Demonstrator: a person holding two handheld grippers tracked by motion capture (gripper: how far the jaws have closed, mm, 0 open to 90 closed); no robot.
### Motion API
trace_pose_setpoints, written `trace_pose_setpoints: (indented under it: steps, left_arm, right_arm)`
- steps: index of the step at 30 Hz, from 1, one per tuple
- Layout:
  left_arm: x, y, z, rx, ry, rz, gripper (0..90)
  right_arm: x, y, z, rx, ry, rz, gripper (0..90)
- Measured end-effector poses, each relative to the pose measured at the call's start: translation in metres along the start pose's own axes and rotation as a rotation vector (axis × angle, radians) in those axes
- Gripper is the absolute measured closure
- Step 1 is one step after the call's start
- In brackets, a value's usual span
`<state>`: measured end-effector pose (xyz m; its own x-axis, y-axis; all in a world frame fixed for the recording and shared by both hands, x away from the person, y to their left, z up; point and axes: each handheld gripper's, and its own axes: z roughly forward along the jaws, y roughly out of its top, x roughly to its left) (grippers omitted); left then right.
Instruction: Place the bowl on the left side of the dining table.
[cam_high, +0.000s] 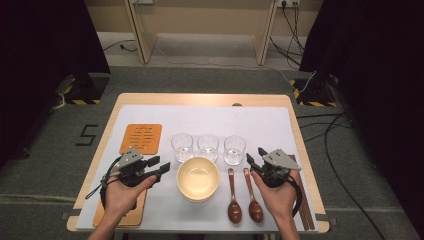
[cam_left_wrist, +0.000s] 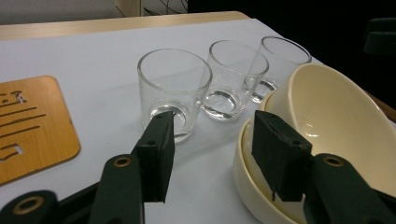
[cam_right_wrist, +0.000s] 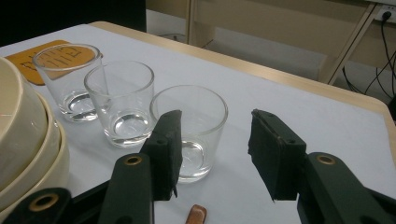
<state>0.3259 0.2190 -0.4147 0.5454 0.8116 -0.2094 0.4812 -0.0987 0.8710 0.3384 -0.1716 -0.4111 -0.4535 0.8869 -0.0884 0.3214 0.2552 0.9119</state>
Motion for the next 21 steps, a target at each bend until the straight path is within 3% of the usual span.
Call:
trace_pose_setpoints:
  steps: [21]
  left_arm:
    - [-0.029,0.007,0.005,-0.031,-0.047,0.037,53.7]
  right_arm:
    - [0.001,0.000,0.001,0.002,0.002,0.001,54.4]
